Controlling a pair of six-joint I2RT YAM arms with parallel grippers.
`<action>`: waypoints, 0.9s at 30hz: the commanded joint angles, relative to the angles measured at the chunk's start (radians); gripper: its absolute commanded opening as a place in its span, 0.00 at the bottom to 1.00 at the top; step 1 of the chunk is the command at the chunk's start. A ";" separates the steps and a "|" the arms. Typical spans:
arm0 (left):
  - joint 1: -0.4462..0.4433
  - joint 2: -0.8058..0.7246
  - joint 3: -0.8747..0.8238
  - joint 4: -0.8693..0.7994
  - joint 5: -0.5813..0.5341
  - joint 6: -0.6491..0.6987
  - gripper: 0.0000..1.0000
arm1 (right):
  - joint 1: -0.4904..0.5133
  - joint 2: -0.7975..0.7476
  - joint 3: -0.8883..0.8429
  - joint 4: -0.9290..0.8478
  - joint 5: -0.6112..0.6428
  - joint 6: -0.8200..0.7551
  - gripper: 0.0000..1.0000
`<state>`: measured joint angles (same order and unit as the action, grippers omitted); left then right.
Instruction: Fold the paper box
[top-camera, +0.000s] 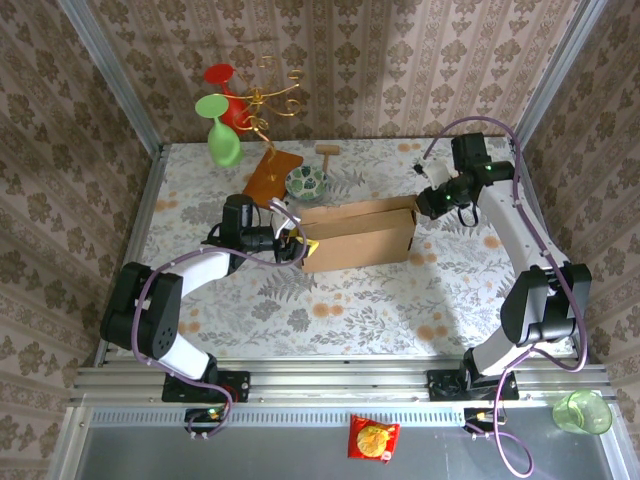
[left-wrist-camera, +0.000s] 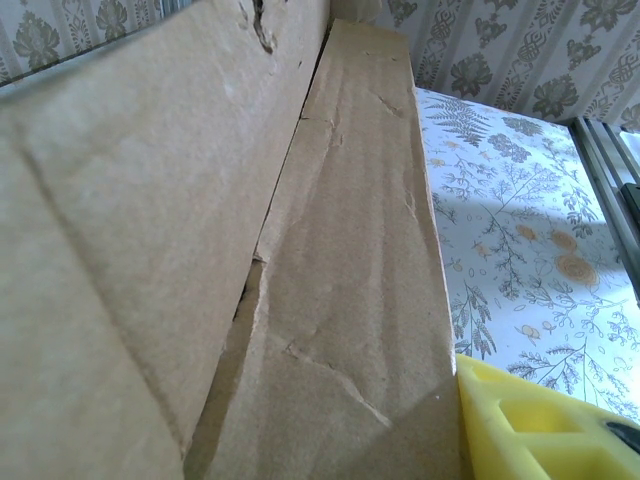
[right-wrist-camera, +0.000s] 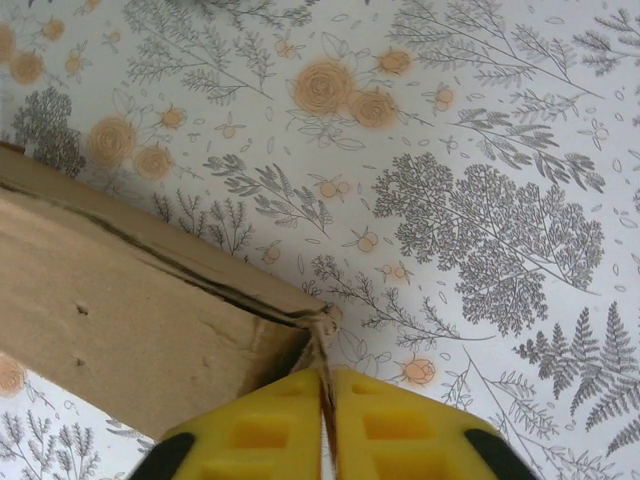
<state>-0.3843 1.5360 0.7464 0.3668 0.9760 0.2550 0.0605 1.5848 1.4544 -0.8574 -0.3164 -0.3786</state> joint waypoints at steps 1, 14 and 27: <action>0.007 -0.015 0.012 -0.035 -0.003 0.004 0.51 | 0.004 0.014 0.038 -0.032 0.030 0.018 0.02; 0.000 -0.019 0.012 -0.029 -0.021 -0.006 0.53 | 0.031 0.073 0.135 -0.141 0.020 0.219 0.00; -0.011 -0.015 0.009 -0.008 -0.057 -0.034 0.53 | 0.066 0.042 0.104 -0.118 0.057 0.482 0.00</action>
<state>-0.3866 1.5360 0.7464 0.3630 0.9493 0.2379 0.1028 1.6497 1.5589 -0.9455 -0.2832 0.0093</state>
